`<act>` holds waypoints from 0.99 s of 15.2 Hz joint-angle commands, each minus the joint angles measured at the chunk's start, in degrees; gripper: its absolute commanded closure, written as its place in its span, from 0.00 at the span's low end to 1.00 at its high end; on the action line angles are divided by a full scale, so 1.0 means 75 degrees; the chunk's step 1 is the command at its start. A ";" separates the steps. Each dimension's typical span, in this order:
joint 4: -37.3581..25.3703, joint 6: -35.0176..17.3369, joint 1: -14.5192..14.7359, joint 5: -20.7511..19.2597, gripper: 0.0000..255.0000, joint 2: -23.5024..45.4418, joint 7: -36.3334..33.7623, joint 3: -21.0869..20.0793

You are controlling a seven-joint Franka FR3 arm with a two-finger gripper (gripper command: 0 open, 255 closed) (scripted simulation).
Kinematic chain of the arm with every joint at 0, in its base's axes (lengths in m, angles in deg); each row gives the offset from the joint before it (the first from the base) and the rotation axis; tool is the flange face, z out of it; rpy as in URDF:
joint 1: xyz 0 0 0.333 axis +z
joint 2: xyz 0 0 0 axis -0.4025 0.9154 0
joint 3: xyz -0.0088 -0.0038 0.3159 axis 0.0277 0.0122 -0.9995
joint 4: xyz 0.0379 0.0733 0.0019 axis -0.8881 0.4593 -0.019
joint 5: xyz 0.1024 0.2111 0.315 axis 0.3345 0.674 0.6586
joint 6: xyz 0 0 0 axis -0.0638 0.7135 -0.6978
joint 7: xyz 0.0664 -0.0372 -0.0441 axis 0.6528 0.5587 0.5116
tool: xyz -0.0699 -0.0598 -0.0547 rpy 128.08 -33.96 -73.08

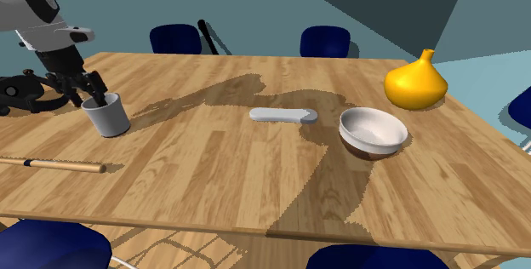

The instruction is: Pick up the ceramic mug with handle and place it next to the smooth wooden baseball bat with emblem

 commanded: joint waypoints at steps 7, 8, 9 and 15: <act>-0.0622 0.0858 0.0026 0.0098 0.00 -0.0245 0.0070 -0.0055; -0.0622 0.0858 0.0027 0.0098 0.00 -0.0245 0.0070 -0.0054; -0.0621 0.0857 0.0026 0.0098 0.00 -0.0246 0.0070 -0.0055; -0.0622 0.0858 0.0027 0.0098 0.00 -0.0245 0.0070 -0.0055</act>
